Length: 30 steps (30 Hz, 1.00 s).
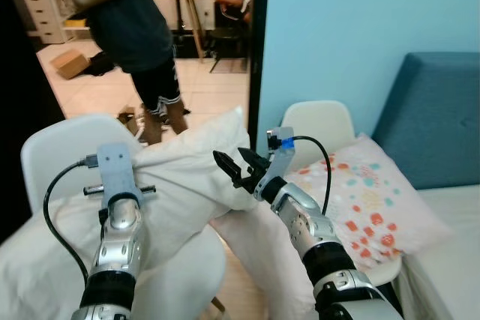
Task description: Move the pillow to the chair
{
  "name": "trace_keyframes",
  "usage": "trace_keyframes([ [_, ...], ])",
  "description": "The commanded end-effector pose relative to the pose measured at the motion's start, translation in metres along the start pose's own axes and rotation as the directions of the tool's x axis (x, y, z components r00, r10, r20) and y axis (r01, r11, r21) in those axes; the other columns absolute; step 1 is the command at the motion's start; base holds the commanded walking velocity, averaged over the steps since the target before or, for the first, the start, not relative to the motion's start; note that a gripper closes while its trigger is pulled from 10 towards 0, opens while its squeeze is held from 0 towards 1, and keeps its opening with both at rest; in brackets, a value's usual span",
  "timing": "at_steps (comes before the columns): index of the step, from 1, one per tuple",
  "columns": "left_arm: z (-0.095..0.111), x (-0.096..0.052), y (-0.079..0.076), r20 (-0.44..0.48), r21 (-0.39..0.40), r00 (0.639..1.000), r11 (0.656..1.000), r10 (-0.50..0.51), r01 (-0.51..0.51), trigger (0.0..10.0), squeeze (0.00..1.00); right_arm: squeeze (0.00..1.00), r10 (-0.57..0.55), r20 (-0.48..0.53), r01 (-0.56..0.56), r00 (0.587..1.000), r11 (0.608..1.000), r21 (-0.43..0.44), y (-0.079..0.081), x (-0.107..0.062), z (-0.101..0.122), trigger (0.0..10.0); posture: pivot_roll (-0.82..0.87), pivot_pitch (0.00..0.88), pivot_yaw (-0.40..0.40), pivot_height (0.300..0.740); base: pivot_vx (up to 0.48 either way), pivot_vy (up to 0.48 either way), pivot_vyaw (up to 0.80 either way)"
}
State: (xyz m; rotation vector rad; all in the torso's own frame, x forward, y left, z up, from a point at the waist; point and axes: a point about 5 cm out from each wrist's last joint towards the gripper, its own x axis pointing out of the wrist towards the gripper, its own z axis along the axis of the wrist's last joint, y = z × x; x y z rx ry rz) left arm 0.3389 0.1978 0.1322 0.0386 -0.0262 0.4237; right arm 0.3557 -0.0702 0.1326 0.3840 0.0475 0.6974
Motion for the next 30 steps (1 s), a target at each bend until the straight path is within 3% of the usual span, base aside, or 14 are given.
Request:
trace_keyframes([
  [1, 0.029, 0.005, -0.002, 0.141, -0.009, 0.99, 1.0, -0.021, 0.023, 10.0, 0.0, 0.0, 0.011, 0.01, -0.011, 1.0, 1.0, -0.002, 0.002, 0.001, 0.002, 10.0, -0.1, 0.0, -0.001, 0.74, 0.0, 0.0, 0.79],
  [8, 0.028, 0.002, -0.015, 0.14, -0.005, 0.983, 0.992, -0.122, 0.124, 10.0, 0.0, 0.0, -0.058, 0.003, 0.058, 0.998, 0.998, -0.004, -0.003, 0.001, 0.0, 10.0, -0.11, 0.0, 0.004, 0.74, 0.171, 0.0, 0.28],
  [14, 0.023, 0.0, -0.017, 0.121, -0.032, 0.984, 0.99, -0.131, 0.135, 10.0, 0.0, 0.0, -0.039, 0.014, 0.039, 0.999, 0.999, -0.007, -0.002, -0.001, 0.0, 10.0, -0.11, 0.001, 0.005, 0.74, 0.342, -0.331, 0.0],
  [25, 0.025, -0.001, -0.02, 0.129, -0.046, 0.982, 0.988, -0.138, 0.145, 10.0, 0.0, 0.0, -0.021, -0.019, 0.02, 1.0, 0.999, -0.049, 0.002, 0.0, -0.004, 10.0, -0.11, 0.006, 0.001, 0.74, 0.0, 0.0, 0.78],
  [30, 0.026, -0.001, -0.019, 0.13, -0.048, 0.982, 0.988, -0.136, 0.144, 10.0, 0.0, 0.0, -0.055, -0.02, 0.055, 0.998, 0.998, -0.042, -0.002, -0.001, -0.004, 10.0, -0.11, 0.007, 0.001, 0.74, 0.0, 0.0, 0.0],
])
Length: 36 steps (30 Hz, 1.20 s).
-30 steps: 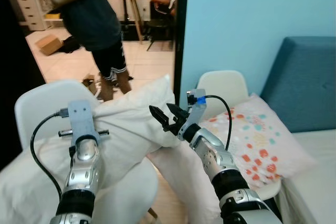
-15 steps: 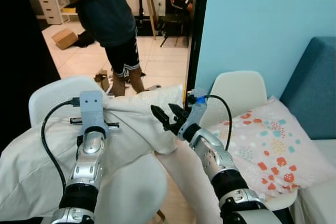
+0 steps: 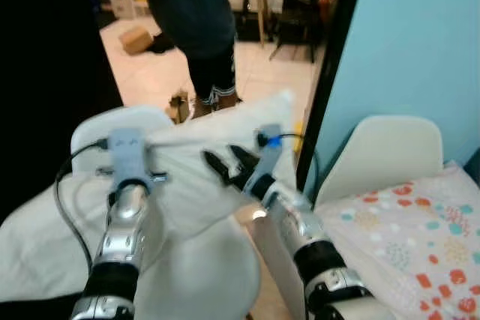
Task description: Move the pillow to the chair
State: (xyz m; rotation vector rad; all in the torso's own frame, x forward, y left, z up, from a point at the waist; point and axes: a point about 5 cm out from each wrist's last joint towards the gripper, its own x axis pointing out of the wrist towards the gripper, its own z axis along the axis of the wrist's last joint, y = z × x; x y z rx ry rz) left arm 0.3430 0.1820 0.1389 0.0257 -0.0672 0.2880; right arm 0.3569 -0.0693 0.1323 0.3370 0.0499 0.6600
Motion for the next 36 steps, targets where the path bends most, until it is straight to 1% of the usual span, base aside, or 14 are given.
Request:
trace_keyframes([
  [1, 0.018, 0.003, -0.003, 0.089, -0.03, 0.996, 1.0, -0.006, 0.008, 10.0, 0.0, 0.0, -0.016, -0.011, 0.016, 1.0, 1.0, 0.003, -0.002, -0.002, -0.003, 10.0, -0.11, 0.007, 0.001, 0.74, 0.0, 0.0, 0.0],
  [5, 0.018, 0.003, -0.006, 0.087, -0.051, 0.995, 0.997, -0.046, 0.05, 10.0, 0.0, 0.0, -0.029, -0.027, 0.029, 0.999, 1.0, -0.006, -0.003, -0.002, -0.004, 10.0, -0.11, 0.006, 0.005, 0.74, 0.0, 0.0, 0.0],
  [8, 0.018, 0.002, -0.015, 0.09, -0.071, 0.988, 0.989, -0.125, 0.132, 10.0, 0.0, 0.0, -0.046, -0.039, 0.045, 0.998, 0.999, -0.014, -0.004, -0.001, -0.005, 10.0, -0.11, 0.008, 0.005, 0.74, 0.0, 0.0, 0.0],
  [10, 0.018, 0.0, -0.026, 0.103, -0.068, 0.967, 0.968, -0.233, 0.241, 10.0, 0.0, 0.0, -0.061, -0.08, 0.06, 0.995, 0.998, -0.025, -0.004, 0.0, -0.009, 10.0, -0.11, 0.008, 0.005, 0.74, 0.0, 0.0, 0.0],
  [13, 0.016, -0.002, -0.034, 0.105, -0.032, 0.942, 0.946, -0.318, 0.323, 10.0, 0.0, 0.0, -0.085, -0.118, 0.081, 0.989, 0.996, -0.035, -0.005, 0.0, -0.013, 10.0, -0.11, 0.01, 0.005, 0.73, 0.0, 0.0, 0.0],
  [15, 0.01, -0.004, -0.037, 0.083, 0.031, 0.929, 0.933, -0.36, 0.358, 10.0, 0.0, 0.0, -0.084, -0.132, 0.082, 0.988, 0.996, -0.024, -0.005, 0.0, -0.015, 10.0, -0.11, 0.012, 0.006, 0.72, 0.0, 0.0, 0.0],
  [16, 0.01, -0.004, -0.037, 0.083, 0.031, 0.929, 0.933, -0.36, 0.358, 10.0, 0.0, 0.0, -0.084, -0.132, 0.082, 0.988, 0.996, -0.024, -0.005, 0.0, -0.015, 10.0, -0.11, 0.012, 0.006, 0.72, 0.0, 0.0, 0.0],
  [17, 0.001, -0.003, -0.033, 0.051, 0.095, 0.933, 0.932, -0.355, 0.35, 10.0, 0.0, 0.0, -0.083, -0.135, 0.082, 0.987, 0.997, -0.01, -0.006, 0.0, -0.015, 10.0, -0.12, 0.017, 0.004, 0.71, 0.0, 0.0, 0.0],
  [23, -0.009, -0.001, -0.021, 0.025, 0.212, 0.947, 0.928, -0.32, 0.308, 10.0, 0.0, 0.0, -0.086, -0.135, 0.087, 0.987, 0.996, 0.003, -0.008, -0.002, -0.015, 10.0, -0.12, 0.021, 0.004, 0.69, 0.0, 0.0, 0.0],
  [25, -0.007, 0.002, -0.01, 0.039, 0.232, 0.966, 0.943, -0.254, 0.238, 10.0, 0.0, 0.0, -0.09, -0.133, 0.092, 0.987, 0.996, 0.007, -0.009, -0.003, -0.015, 10.0, -0.12, 0.024, 0.002, 0.68, 0.0, 0.0, 0.0],
  [28, -0.006, 0.004, -0.007, 0.045, 0.239, 0.972, 0.948, -0.229, 0.212, 10.0, 0.0, 0.0, -0.092, -0.133, 0.094, 0.987, 0.996, 0.009, -0.009, -0.003, -0.015, 10.0, -0.12, 0.024, 0.002, 0.675, 0.0, 0.0, 0.0],
  [29, -0.004, 0.006, 0.001, 0.065, 0.268, 0.984, 0.952, -0.168, 0.145, 10.0, 0.0, 0.0, -0.096, -0.13, 0.098, 0.987, 0.995, 0.013, -0.009, -0.003, -0.014, 10.0, -0.12, 0.027, 0.002, 0.67, 0.0, 0.0, 0.0],
  [32, -0.003, 0.008, 0.008, 0.079, 0.289, 0.992, 0.955, -0.094, 0.067, 10.0, 0.0, 0.0, -0.099, -0.129, 0.102, 0.987, 0.995, 0.018, -0.009, -0.002, -0.014, 10.0, -0.12, 0.027, 0.002, 0.66, 0.0, 0.0, 0.0],
  [36, -0.035, -0.001, 0.002, -0.071, 0.25, 0.993, 0.962, -0.099, 0.114, 10.0, 0.0, 0.0, -0.098, -0.173, 0.1, 0.98, 0.995, -0.002, -0.008, -0.003, -0.02, 10.0, -0.12, 0.03, 0.0, 0.64, 0.0, 0.0, 0.0],
])
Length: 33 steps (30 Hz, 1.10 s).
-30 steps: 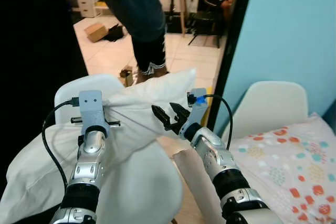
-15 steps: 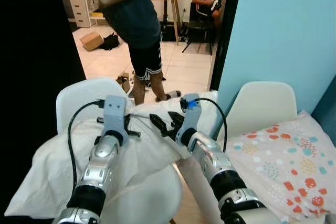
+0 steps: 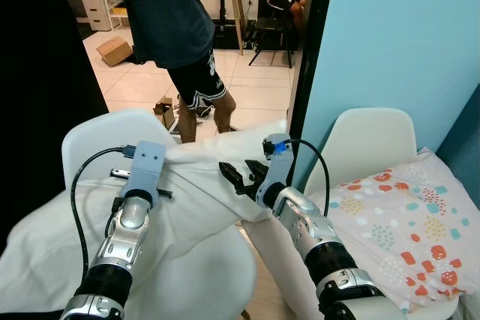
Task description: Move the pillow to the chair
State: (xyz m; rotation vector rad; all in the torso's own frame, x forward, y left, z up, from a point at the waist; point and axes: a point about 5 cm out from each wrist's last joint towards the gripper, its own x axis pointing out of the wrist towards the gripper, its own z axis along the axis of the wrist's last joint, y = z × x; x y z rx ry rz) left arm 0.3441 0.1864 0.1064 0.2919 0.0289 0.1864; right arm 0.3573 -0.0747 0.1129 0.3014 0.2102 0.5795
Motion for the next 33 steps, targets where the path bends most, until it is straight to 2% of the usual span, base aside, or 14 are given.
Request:
trace_keyframes([
  [1, -0.002, 0.0, -0.002, -0.002, -0.017, 1.0, 1.0, 0.001, -0.001, 10.0, 0.0, 0.0, 0.004, -0.028, -0.004, 1.0, 1.0, -0.013, 0.002, 0.001, -0.003, 10.0, -0.12, 0.03, 0.0, 0.64, 0.0, 0.0, 0.0],
  [6, -0.043, -0.017, -0.015, -0.191, -0.042, 0.981, 0.999, -0.025, 0.017, 10.0, 0.0, 0.0, -0.009, -0.113, 0.002, 0.994, 0.998, -0.055, 0.0, -0.001, -0.015, 10.0, -0.12, 0.027, 0.001, 0.615, 0.0, 0.0, 0.0],
  [7, -0.043, -0.017, -0.015, -0.191, -0.042, 0.981, 0.999, -0.025, 0.017, 10.0, 0.0, 0.0, -0.009, -0.113, 0.002, 0.994, 0.998, -0.055, 0.0, -0.001, -0.015, 10.0, -0.12, 0.027, 0.001, 0.615, 0.0, 0.0, 0.0],
  [11, -0.065, -0.026, -0.019, -0.309, -0.099, 0.95, 0.995, -0.045, 0.015, 10.0, 0.0, 0.0, -0.015, -0.185, -0.001, 0.983, 0.996, -0.086, -0.001, -0.002, -0.024, 10.0, -0.12, 0.022, 0.005, 0.595, 0.0, 0.0, 0.0],
  [17, -0.074, -0.031, -0.025, -0.361, -0.128, 0.928, 0.991, -0.091, 0.047, 10.0, 0.0, 0.0, -0.033, -0.27, 0.0, 0.962, 0.993, -0.121, -0.002, -0.004, -0.036, 10.0, -0.12, 0.017, 0.005, 0.575, 0.0, 0.0, 0.0],
  [19, -0.077, -0.032, -0.024, -0.381, -0.107, 0.92, 0.993, -0.087, 0.049, 10.0, 0.07, 0.0, -0.066, -0.308, 0.022, 0.949, 0.989, -0.145, -0.006, -0.006, -0.042, 10.0, -0.12, 0.014, 0.006, 0.565, 0.0, 0.0, 0.0],
  [20, -0.079, -0.032, -0.02, -0.393, -0.099, 0.917, 0.995, -0.07, 0.034, 10.0, 0.73, 0.0, -0.072, -0.311, 0.029, 0.948, 0.989, -0.142, -0.007, -0.007, -0.043, 10.0, -0.12, 0.015, 0.006, 0.56, 0.0, 0.0, 0.0],
  [22, -0.081, -0.031, -0.017, -0.401, -0.094, 0.914, 0.995, -0.059, 0.023, 10.0, 0.73, 0.0, -0.074, -0.312, 0.032, 0.947, 0.99, -0.138, -0.008, -0.007, -0.043, 10.0, -0.12, 0.015, 0.006, 0.55, 0.0, 0.0, 0.0],
  [23, -0.082, -0.031, -0.014, -0.414, -0.102, 0.909, 0.995, -0.053, 0.011, 10.0, 1.0, 0.0, -0.072, -0.316, 0.03, 0.946, 0.99, -0.137, -0.008, -0.008, -0.044, 10.0, -0.12, 0.013, 0.004, 0.545, 0.0, 0.0, 0.0],
  [26, -0.084, -0.031, -0.013, -0.428, -0.123, 0.901, 0.992, -0.064, 0.012, 10.0, 1.0, 0.0, -0.07, -0.326, 0.024, 0.943, 0.989, -0.143, -0.009, -0.008, -0.045, 10.0, -0.12, 0.015, 0.003, 0.545, 0.0, 0.0, 0.0],
  [32, -0.085, -0.03, -0.013, -0.436, -0.107, 0.896, 0.994, -0.079, 0.035, 10.0, 1.0, 0.0, -0.074, -0.336, 0.027, 0.939, 0.99, -0.141, -0.01, -0.009, -0.045, 10.0, -0.12, 0.017, 0.002, 0.545, 0.0, 0.0, 0.0],
  [33, -0.084, -0.029, -0.008, -0.432, -0.08, 0.901, 0.997, -0.037, 0.003, 10.0, 1.0, 0.0, -0.07, -0.333, 0.026, 0.94, 0.991, -0.134, -0.009, -0.009, -0.045, 10.0, -0.12, 0.019, 0.002, 0.545, 0.0, 0.0, 0.0],
])
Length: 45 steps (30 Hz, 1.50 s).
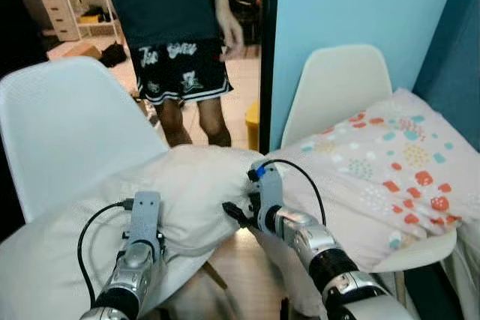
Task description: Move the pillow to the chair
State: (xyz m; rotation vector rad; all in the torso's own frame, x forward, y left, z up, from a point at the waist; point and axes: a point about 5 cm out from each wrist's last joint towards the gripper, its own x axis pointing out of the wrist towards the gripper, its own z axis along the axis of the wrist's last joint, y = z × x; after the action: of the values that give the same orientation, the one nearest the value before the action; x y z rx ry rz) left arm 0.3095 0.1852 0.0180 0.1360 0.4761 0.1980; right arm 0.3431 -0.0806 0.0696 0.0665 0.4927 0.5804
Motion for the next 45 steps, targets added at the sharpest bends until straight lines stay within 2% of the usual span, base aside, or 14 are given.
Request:
trace_keyframes([
  [1, 0.011, 0.004, 0.022, 0.041, 0.046, 0.993, 0.993, 0.111, -0.113, 10.0, 1.0, 0.0, 0.02, -0.009, -0.019, 1.0, 1.0, 0.015, 0.004, 0.002, -0.001, 10.0, -0.12, 0.023, 0.003, 0.545, 0.0, 0.0, 0.0],
  [4, 0.026, 0.003, 0.043, 0.126, 0.066, 0.957, 0.96, 0.261, -0.27, 10.0, 1.0, 0.0, 0.038, 0.001, -0.038, 0.999, 0.999, 0.022, 0.005, 0.001, 0.0, 10.0, -0.12, 0.023, 0.003, 0.545, 0.0, 0.0, 0.0],
  [8, 0.058, -0.003, 0.068, 0.299, 0.075, 0.857, 0.885, 0.419, -0.459, 10.0, 1.0, 0.0, 0.054, 0.0, -0.054, 0.999, 0.998, 0.023, 0.006, 0.001, -0.001, 10.0, -0.12, 0.023, 0.0, 0.545, 0.0, 0.0, 0.0],
  [9, 0.072, -0.009, 0.073, 0.37, 0.06, 0.815, 0.864, 0.446, -0.5, 10.0, 0.0, 0.0, 0.054, 0.0, -0.054, 0.999, 0.998, 0.024, 0.006, 0.001, -0.001, 10.0, -0.12, 0.024, 0.0, 0.545, 0.0, 0.0, 0.0],
  [10, 0.072, -0.009, 0.073, 0.37, 0.06, 0.815, 0.864, 0.446, -0.5, 10.0, 0.0, 0.0, 0.054, 0.0, -0.054, 0.999, 0.998, 0.024, 0.006, 0.001, -0.001, 10.0, -0.12, 0.024, 0.0, 0.545, 0.0, 0.0, 0.0],
  [14, 0.105, -0.027, 0.08, 0.513, 0.004, 0.704, 0.818, 0.492, -0.575, 10.0, 0.0, 0.0, 0.056, 0.001, -0.056, 0.998, 0.998, 0.027, 0.006, 0.001, 0.001, 10.0, -0.11, 0.023, -0.002, 0.545, 0.0, 0.0, 0.0],
  [18, 0.118, -0.033, 0.076, 0.549, 0.005, 0.696, 0.831, 0.463, -0.556, 10.0, 0.0, 0.0, 0.057, -0.007, -0.057, 0.998, 0.998, 0.024, 0.006, 0.002, 0.0, 10.0, -0.11, 0.023, -0.001, 0.545, 0.0, 0.0, 0.0],
  [22, 0.117, -0.036, 0.063, 0.522, 0.024, 0.754, 0.876, 0.4, -0.481, 10.0, 0.0, 0.0, 0.054, -0.02, -0.053, 0.998, 0.998, 0.019, 0.005, 0.002, -0.001, 10.0, -0.1, 0.023, 0.004, 0.545, 0.0, 0.0, 0.0],
  [25, 0.091, -0.032, 0.06, 0.304, -0.044, 0.877, 0.925, 0.373, -0.378, 10.0, 0.0, 0.0, 0.019, -0.056, -0.018, 0.998, 1.0, 0.017, 0.0, 0.001, -0.007, 10.0, -0.1, 0.019, 0.009, 0.545, 0.0, 0.0, 0.0],
  [27, 0.084, -0.032, 0.059, 0.236, -0.074, 0.904, 0.934, 0.356, -0.348, 10.0, 0.0, 0.0, 0.009, -0.064, -0.008, 0.998, 1.0, 0.016, -0.001, 0.0, -0.008, 10.0, -0.1, 0.019, 0.009, 0.545, 0.0, 0.0, 0.0],
  [34, 0.103, -0.05, 0.096, 0.336, 0.138, 0.837, 0.856, 0.433, -0.498, 10.0, 0.0, 0.0, -0.008, -0.085, 0.009, 0.996, 1.0, 0.015, -0.008, -0.003, -0.011, 10.0, -0.09, 0.011, 0.017, 0.545, 0.0, 0.0, 0.0],
  [39, 0.13, -0.077, 0.119, 0.487, 0.213, 0.716, 0.728, 0.499, -0.652, 10.0, 0.0, 0.0, -0.004, -0.083, 0.004, 0.997, 1.0, 0.01, -0.009, -0.003, -0.01, 10.0, -0.09, 0.016, 0.014, 0.545, 0.0, 0.0, 0.0],
  [42, 0.132, -0.082, 0.115, 0.517, 0.216, 0.697, 0.711, 0.498, -0.669, 10.0, 0.0, 0.0, 0.005, -0.071, -0.004, 0.997, 1.0, 0.017, -0.008, -0.003, -0.009, 10.0, -0.09, 0.018, 0.011, 0.545, 0.0, 0.0, 0.0],
  [45, 0.127, -0.083, 0.107, 0.494, 0.209, 0.721, 0.739, 0.485, -0.64, 10.0, 0.0, 0.0, 0.017, -0.069, -0.015, 0.997, 1.0, 0.021, -0.007, -0.003, -0.008, 10.0, -0.09, 0.022, 0.009, 0.545, 0.0, 0.0, 0.0],
])
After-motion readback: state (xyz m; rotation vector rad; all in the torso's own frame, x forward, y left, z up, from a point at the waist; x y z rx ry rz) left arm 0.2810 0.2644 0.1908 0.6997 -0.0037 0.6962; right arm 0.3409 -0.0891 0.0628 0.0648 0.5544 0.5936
